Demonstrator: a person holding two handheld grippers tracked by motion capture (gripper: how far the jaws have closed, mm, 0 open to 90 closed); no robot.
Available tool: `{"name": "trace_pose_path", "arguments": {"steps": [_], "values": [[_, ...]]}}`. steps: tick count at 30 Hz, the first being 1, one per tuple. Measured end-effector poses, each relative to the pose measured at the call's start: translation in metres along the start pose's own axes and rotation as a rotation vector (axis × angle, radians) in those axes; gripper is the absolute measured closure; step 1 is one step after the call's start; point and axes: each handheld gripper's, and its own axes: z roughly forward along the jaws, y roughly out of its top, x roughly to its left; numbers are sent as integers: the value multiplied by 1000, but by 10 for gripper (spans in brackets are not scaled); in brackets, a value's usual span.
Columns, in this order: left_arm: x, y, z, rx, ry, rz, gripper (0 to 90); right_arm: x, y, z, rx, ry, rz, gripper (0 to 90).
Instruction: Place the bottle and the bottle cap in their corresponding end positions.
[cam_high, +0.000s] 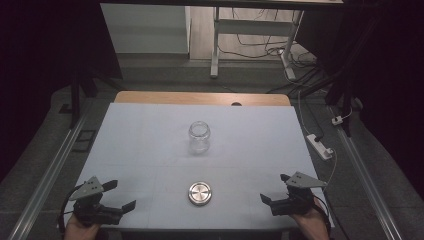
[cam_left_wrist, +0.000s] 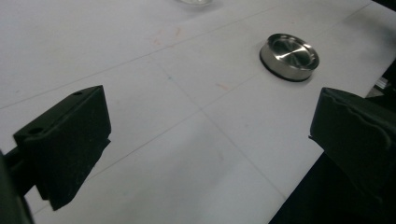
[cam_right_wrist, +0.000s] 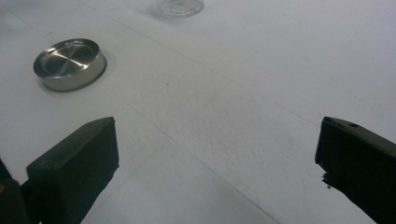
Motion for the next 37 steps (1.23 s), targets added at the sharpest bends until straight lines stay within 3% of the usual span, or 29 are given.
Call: {"name": "trace_pose_path", "arguments": {"steps": [17, 34, 37], "values": [[11, -20, -15, 23, 72, -59, 0, -16, -25, -22, 33, -75, 78, 0], [5, -28, -10, 134, 135, -42, 0, -15, -34, -32, 83, -104, 101, 3], [5, -27, -10, 132, 131, -47, 0, -14, -34, -31, 94, -104, 97, 4]]}}
